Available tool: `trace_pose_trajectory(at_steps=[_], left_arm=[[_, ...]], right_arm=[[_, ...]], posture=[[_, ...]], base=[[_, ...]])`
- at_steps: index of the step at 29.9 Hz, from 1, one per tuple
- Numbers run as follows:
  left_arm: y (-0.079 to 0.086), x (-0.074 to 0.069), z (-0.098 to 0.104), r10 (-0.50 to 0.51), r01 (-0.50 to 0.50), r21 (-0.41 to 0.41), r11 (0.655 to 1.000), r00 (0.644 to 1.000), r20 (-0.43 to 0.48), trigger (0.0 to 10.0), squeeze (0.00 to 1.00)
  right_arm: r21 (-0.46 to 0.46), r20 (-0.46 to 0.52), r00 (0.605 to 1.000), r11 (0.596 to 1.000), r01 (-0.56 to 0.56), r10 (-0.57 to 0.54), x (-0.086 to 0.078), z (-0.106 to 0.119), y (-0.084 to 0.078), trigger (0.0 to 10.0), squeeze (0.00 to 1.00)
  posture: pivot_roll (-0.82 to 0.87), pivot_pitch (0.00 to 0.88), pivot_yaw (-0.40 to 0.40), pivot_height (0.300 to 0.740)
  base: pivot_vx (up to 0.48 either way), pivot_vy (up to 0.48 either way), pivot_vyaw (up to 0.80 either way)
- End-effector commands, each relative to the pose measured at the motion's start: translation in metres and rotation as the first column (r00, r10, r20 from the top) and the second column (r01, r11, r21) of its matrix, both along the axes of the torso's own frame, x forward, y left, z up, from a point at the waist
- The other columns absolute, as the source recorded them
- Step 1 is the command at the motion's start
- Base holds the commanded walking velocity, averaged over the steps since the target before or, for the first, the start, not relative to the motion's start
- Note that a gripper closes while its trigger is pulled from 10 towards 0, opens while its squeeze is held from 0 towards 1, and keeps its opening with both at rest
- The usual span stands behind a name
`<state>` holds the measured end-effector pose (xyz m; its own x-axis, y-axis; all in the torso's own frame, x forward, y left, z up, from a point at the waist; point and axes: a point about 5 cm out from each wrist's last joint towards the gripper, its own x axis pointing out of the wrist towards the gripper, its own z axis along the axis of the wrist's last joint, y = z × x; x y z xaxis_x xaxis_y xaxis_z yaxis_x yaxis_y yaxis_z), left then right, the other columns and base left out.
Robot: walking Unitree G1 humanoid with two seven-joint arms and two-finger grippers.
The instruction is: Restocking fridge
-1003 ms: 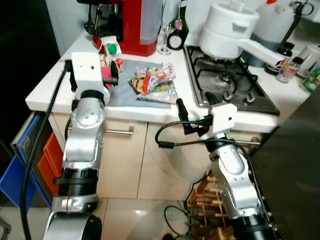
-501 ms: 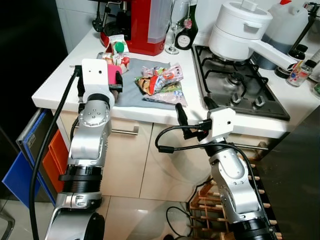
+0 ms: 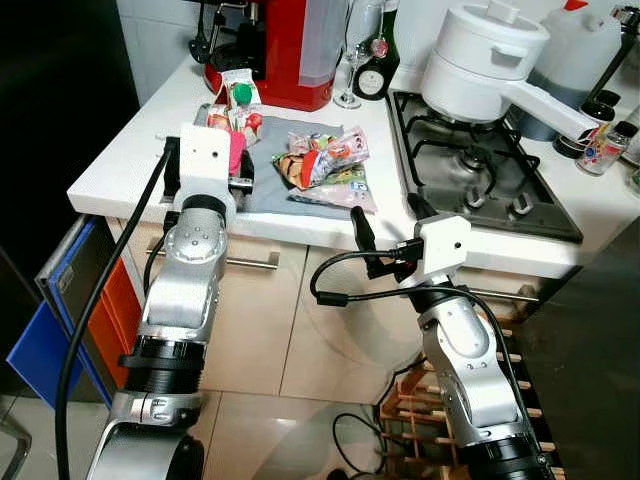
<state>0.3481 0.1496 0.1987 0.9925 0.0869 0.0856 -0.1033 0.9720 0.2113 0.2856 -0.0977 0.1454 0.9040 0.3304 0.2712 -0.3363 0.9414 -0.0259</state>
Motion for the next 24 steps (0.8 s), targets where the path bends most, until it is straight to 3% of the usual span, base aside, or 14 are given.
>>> trace_pose_trajectory(at_steps=[1, 13, 24], left_arm=[[-0.005, 0.0, -0.008, -0.031, 0.031, 0.007, 0.999, 0.999, -0.032, 10.0, 0.0], [0.005, 0.007, -0.021, -0.009, 0.007, -0.043, 0.999, 0.998, -0.059, 10.0, 0.0], [0.011, 0.022, -0.023, 0.001, -0.003, -0.034, 0.999, 0.999, -0.054, 10.0, 0.0]], right_arm=[[0.0, -0.002, 1.0, 1.0, 0.003, -0.003, 0.001, 0.001, -0.004, 10.0, 0.0], [0.004, 0.003, 1.0, 1.0, -0.004, 0.004, 0.002, 0.002, -0.004, 10.0, 0.0], [0.036, -0.013, 0.991, 0.99, -0.134, 0.134, -0.006, 0.002, 0.009, 10.0, 0.0]], posture=[[0.05, 0.0, -0.099, 0.74], [0.05, 0.0, -0.101, 0.74], [0.04, 0.0, -0.106, 0.74]], base=[[0.0, 0.0, 0.0], [0.0, 0.0, 0.0], [0.0, 0.0, 0.0]])
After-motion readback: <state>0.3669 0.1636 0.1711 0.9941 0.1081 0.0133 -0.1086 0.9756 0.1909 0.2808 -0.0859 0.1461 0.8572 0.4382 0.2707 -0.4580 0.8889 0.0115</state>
